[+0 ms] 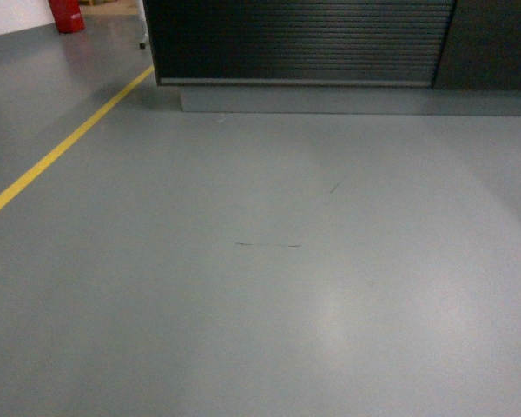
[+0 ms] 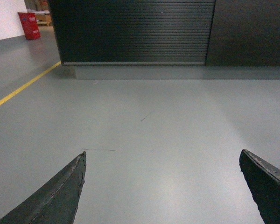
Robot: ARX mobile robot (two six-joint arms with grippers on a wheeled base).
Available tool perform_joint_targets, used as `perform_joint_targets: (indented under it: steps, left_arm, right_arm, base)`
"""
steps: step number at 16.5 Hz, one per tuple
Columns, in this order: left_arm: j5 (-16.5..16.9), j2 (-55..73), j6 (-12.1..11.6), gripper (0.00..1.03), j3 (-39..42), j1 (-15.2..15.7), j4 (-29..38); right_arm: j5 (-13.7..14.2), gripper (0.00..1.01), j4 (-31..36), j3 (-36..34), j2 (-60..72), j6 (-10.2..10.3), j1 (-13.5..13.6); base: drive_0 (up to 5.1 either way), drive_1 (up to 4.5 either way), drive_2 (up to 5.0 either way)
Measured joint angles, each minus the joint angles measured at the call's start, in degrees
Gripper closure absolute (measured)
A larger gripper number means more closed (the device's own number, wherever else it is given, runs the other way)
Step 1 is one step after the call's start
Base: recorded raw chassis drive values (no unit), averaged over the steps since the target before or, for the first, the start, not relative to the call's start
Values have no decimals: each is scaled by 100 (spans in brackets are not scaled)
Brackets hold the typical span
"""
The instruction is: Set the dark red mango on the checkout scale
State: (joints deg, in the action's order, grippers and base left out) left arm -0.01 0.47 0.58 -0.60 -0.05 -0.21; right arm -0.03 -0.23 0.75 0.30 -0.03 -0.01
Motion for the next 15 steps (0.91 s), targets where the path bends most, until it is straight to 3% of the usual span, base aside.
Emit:
perform_joint_targets:
  steps: [15]
  left_arm:
    - [0,0,0,5,0,0,0]
  right_arm:
    - [0,3,0,0,0,0,0]
  base:
    - [0,0,0]
